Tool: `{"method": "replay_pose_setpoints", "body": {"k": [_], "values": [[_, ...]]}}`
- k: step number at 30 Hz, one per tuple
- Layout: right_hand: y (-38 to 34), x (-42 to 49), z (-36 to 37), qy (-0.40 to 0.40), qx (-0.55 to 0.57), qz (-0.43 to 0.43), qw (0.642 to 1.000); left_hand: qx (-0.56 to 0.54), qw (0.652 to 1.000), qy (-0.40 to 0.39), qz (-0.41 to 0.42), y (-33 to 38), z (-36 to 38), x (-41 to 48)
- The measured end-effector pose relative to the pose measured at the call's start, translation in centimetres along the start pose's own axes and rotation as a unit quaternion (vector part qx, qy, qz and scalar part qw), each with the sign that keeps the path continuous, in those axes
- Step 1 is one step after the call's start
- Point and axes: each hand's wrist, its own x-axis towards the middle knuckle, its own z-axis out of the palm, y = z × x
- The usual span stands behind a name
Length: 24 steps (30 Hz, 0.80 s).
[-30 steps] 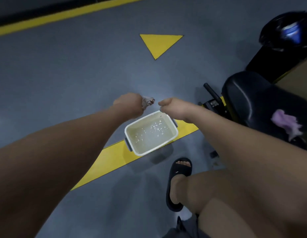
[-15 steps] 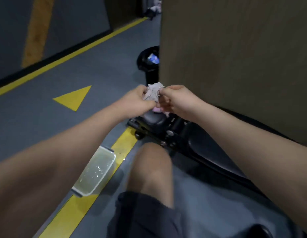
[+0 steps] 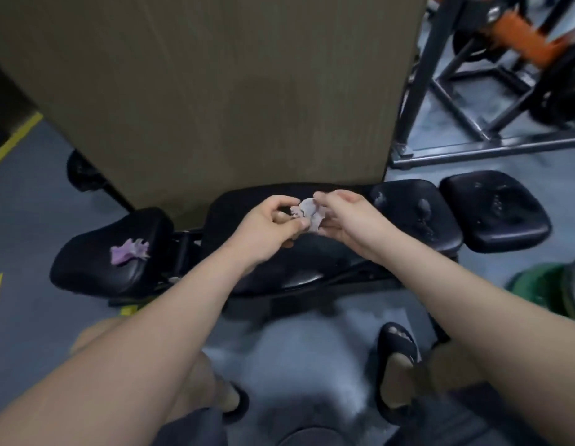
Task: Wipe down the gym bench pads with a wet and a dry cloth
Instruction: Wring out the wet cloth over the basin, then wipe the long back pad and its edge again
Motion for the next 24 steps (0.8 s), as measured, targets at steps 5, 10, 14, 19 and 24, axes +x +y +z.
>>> {"method": "replay_pose_setpoints", "body": {"k": [5,10,14,19,24], "values": [[2.4,0.3,-5.5,0.020,-0.006,-0.024,0.999,-0.003,0.999,-0.038,-0.001,-0.2,3.6,3.2],[3.0,2.3,-8.3,0.003,-0.045,-0.023,0.999,-0.035,0.997,-0.039,-0.050,-1.4,4.9,5.9],[3.1,4.7,-9.4,0.071,-0.150,-0.060,0.984,-0.130,0.988,-0.003,-0.084,-1.1,6.4,8.0],[3.9,5.6,-9.5,0.013,-0.201,-0.073,0.977,-0.185,0.978,-0.011,-0.091,-1.1,6.8,9.5],[4.8,6.5,-9.6,-0.010,-0.021,0.010,1.000,-0.203,0.973,-0.068,-0.084,-2.1,6.3,9.2]]}}
